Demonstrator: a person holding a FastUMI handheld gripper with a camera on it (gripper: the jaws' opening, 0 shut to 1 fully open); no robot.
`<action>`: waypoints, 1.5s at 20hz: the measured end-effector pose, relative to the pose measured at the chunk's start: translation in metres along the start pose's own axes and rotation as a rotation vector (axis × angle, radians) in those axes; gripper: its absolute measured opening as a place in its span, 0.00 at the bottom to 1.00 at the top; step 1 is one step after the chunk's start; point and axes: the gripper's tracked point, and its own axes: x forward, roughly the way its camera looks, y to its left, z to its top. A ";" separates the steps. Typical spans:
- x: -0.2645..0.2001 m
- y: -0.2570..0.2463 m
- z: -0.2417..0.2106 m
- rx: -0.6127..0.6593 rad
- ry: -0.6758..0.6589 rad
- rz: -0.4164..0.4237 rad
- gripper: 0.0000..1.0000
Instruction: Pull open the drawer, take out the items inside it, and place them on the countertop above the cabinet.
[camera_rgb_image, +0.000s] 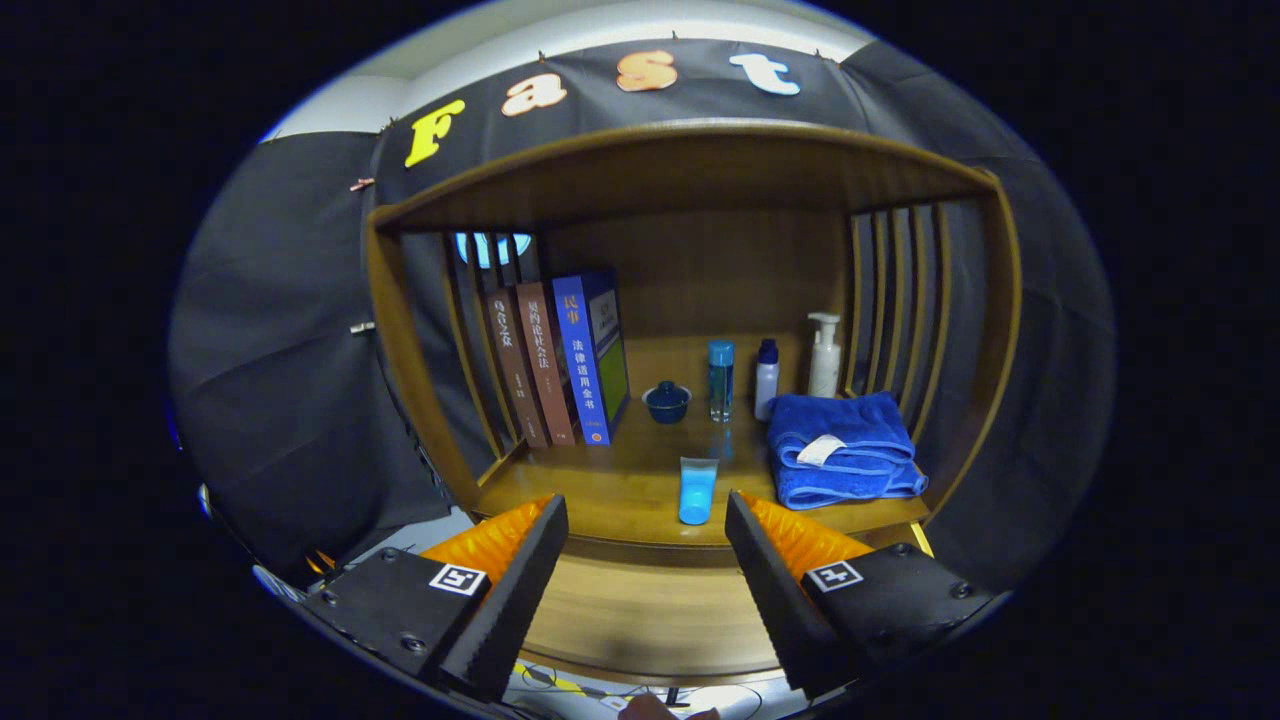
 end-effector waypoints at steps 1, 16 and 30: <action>-0.011 -0.002 -0.006 0.010 -0.040 -0.011 1.00; -0.068 -0.033 -0.161 -0.100 -0.224 -0.168 1.00; -0.038 -0.040 -0.234 -0.120 -0.127 -0.185 1.00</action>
